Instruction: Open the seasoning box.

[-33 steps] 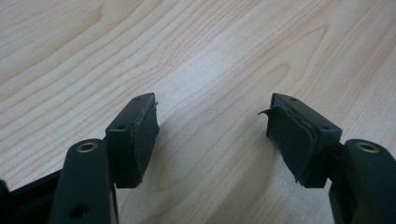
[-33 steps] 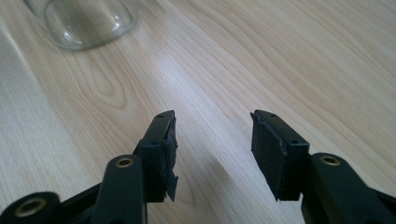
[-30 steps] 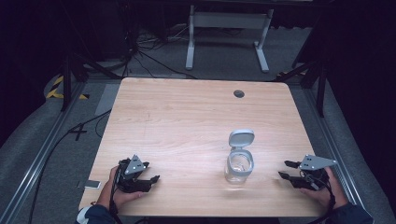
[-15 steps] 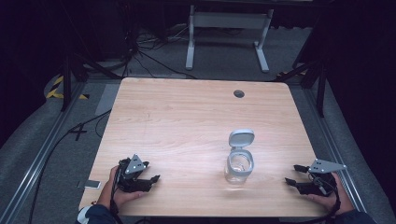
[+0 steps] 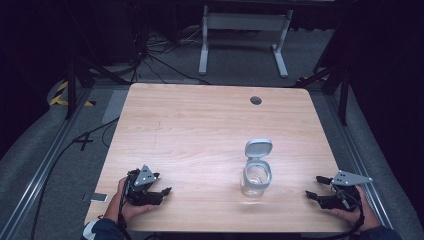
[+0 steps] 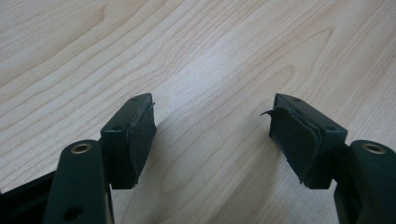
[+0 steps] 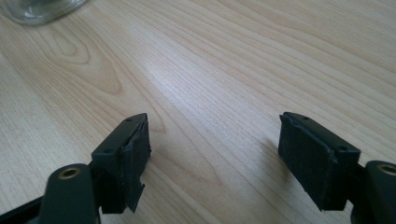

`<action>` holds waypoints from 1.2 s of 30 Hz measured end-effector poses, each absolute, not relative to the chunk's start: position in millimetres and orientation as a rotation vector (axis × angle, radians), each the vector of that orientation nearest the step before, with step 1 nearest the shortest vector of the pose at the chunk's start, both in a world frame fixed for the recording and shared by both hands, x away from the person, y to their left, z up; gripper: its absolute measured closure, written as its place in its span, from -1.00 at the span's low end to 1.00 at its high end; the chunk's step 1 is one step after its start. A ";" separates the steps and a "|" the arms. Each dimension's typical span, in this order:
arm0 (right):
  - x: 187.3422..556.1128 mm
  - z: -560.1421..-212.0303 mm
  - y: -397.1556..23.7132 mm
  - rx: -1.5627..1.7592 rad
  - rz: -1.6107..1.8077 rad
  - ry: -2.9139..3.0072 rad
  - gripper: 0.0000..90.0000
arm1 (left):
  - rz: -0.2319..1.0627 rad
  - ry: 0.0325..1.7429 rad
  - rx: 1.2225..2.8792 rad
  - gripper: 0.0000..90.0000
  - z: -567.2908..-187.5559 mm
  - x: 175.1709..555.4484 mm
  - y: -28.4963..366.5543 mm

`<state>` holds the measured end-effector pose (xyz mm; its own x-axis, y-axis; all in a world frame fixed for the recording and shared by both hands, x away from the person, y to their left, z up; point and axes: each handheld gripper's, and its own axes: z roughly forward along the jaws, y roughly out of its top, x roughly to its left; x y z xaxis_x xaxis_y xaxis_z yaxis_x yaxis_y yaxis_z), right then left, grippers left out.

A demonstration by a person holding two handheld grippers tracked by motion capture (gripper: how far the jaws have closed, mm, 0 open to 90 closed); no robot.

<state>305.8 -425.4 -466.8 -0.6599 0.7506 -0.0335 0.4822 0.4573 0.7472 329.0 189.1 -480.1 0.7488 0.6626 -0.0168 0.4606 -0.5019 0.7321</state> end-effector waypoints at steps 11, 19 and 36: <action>305.1 -466.8 -425.3 1.051 1.033 2.349 -0.44 | 0.345 0.843 2.190 -0.32 -480.0 329.1 188.5; 305.1 -466.8 -425.4 1.051 1.034 2.348 -0.44 | 0.349 0.844 2.184 -0.32 -480.5 329.4 188.2; 305.5 -466.9 -425.4 1.047 1.035 2.350 -0.44 | 0.351 0.848 2.188 -0.36 -480.4 330.5 187.9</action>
